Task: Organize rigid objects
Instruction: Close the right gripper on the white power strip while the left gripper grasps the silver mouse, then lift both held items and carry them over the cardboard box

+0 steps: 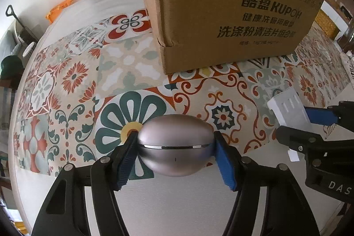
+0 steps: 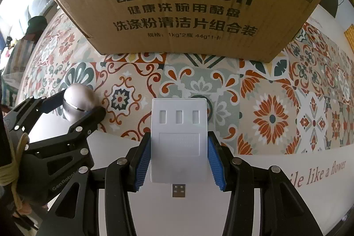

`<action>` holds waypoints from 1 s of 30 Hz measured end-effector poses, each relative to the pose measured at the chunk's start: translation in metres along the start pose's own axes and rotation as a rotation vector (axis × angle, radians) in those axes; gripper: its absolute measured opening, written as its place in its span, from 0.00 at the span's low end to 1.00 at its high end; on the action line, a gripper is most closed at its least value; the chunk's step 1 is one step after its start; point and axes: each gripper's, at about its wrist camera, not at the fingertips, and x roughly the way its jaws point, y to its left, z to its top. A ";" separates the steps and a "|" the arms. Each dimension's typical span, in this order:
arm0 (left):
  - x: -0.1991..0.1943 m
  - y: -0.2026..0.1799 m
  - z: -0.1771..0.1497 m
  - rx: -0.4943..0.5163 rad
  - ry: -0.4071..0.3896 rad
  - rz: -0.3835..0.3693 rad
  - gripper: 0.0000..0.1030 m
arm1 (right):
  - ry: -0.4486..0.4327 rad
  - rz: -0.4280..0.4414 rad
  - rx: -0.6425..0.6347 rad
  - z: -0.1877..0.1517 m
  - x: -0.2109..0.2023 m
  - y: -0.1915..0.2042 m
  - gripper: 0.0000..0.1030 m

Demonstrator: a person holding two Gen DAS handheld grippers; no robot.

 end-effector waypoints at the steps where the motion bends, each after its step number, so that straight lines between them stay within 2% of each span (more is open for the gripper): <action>1: 0.000 0.000 0.000 -0.006 0.001 -0.005 0.64 | 0.000 0.001 -0.001 -0.001 0.000 -0.002 0.47; 12: -0.024 -0.005 -0.004 -0.064 -0.014 -0.006 0.63 | -0.025 0.018 0.013 -0.001 -0.015 -0.012 0.47; 30: -0.023 -0.006 -0.004 -0.070 -0.046 0.000 0.64 | -0.033 0.017 0.027 -0.002 -0.025 -0.027 0.47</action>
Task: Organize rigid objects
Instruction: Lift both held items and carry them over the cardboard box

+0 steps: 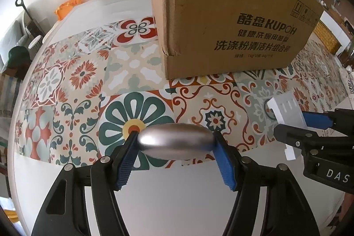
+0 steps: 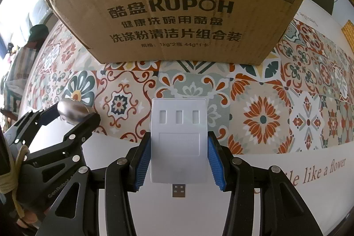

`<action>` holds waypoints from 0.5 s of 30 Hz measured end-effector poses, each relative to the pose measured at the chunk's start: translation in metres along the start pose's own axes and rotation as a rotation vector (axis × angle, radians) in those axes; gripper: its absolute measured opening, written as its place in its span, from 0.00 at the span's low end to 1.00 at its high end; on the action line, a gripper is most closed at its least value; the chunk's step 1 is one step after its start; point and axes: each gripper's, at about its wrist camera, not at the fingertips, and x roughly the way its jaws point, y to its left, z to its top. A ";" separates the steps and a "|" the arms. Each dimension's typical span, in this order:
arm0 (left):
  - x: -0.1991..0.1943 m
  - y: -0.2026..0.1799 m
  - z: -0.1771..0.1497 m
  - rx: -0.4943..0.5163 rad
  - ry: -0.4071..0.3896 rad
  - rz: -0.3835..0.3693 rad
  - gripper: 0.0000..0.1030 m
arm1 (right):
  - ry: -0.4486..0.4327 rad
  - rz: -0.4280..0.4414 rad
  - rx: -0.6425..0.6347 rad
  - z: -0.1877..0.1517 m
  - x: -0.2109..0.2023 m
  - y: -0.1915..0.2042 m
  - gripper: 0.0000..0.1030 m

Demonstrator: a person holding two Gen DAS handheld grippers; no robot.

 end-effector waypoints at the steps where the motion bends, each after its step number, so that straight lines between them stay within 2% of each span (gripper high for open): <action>1: 0.000 0.000 0.000 -0.001 -0.001 -0.001 0.64 | 0.001 -0.003 0.000 0.001 0.000 0.002 0.47; 9: -0.001 0.002 0.005 -0.008 -0.007 -0.002 0.63 | -0.003 -0.005 0.005 0.003 0.001 0.001 0.47; 15: -0.021 0.000 0.013 -0.018 -0.055 -0.001 0.63 | -0.034 0.004 0.014 0.010 -0.012 -0.007 0.47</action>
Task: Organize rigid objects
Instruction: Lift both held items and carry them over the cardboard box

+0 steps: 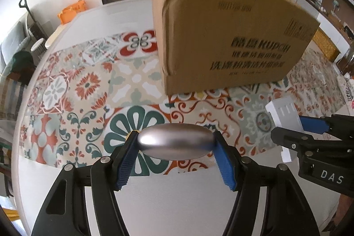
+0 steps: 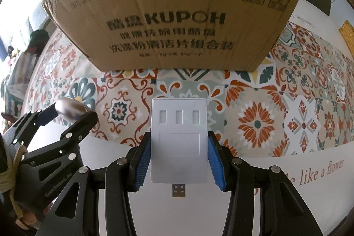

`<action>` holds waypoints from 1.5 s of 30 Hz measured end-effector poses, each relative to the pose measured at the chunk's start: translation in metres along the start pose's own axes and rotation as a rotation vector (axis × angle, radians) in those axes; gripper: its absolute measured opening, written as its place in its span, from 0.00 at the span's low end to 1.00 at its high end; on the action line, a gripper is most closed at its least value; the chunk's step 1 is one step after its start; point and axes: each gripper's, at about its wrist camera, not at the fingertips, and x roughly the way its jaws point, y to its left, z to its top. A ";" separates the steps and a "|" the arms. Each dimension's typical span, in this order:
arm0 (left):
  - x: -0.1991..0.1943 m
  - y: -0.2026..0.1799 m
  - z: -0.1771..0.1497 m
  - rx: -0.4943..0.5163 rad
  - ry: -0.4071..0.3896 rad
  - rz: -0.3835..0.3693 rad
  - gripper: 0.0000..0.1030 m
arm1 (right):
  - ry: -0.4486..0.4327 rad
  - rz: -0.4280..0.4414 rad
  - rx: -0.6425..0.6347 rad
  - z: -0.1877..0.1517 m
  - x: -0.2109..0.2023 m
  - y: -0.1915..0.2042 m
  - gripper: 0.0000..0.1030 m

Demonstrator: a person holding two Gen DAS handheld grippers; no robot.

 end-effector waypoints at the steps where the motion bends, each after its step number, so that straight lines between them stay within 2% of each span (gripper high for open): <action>1: -0.004 0.000 0.001 -0.004 -0.009 -0.003 0.63 | -0.008 0.001 0.000 0.002 -0.003 -0.001 0.47; 9: -0.035 -0.004 0.014 -0.015 -0.073 -0.021 0.63 | -0.091 0.027 0.012 0.009 -0.041 -0.014 0.47; 25: -0.100 -0.022 0.062 0.013 -0.238 -0.045 0.63 | -0.298 0.059 0.026 0.022 -0.120 -0.021 0.47; 34: -0.116 -0.031 0.093 0.028 -0.300 -0.053 0.63 | -0.397 0.060 0.030 0.040 -0.149 -0.025 0.47; 45: -0.120 -0.038 0.135 0.039 -0.318 -0.042 0.63 | -0.465 0.051 0.015 0.074 -0.166 -0.027 0.47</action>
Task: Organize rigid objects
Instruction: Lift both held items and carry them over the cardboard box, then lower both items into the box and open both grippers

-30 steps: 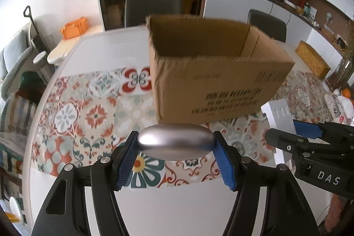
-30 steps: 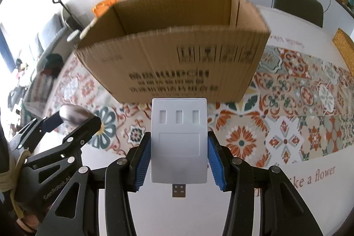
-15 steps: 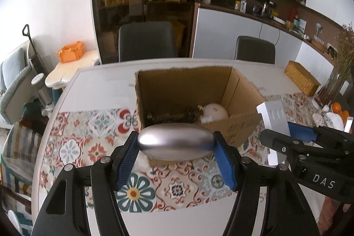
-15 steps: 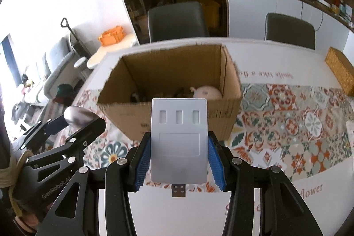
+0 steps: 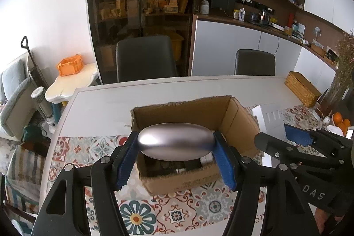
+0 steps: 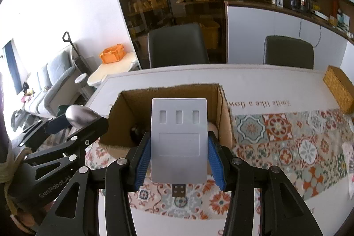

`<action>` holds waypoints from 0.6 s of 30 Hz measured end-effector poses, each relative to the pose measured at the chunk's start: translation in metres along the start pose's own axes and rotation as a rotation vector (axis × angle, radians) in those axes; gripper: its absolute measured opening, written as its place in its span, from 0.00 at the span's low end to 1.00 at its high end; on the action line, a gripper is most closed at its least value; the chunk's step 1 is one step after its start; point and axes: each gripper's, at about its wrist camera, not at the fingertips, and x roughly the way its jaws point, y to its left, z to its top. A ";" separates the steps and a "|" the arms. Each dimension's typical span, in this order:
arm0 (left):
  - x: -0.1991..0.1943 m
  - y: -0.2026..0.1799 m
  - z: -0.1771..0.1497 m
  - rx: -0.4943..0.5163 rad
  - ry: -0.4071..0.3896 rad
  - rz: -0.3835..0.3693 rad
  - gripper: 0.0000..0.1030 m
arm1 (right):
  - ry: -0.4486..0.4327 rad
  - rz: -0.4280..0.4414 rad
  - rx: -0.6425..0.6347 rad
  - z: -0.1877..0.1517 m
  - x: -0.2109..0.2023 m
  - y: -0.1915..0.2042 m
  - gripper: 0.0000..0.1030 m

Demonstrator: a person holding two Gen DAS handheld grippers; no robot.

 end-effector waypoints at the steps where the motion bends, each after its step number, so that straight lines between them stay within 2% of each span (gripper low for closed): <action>1: 0.003 0.000 0.003 -0.001 0.003 0.001 0.63 | 0.001 -0.001 0.000 0.001 0.002 -0.001 0.47; 8: 0.025 0.003 0.014 -0.014 0.049 0.016 0.63 | 0.025 -0.005 -0.017 0.018 0.024 -0.002 0.47; 18: 0.067 0.016 0.012 -0.070 0.174 0.013 0.64 | 0.078 -0.024 -0.039 0.037 0.064 -0.007 0.47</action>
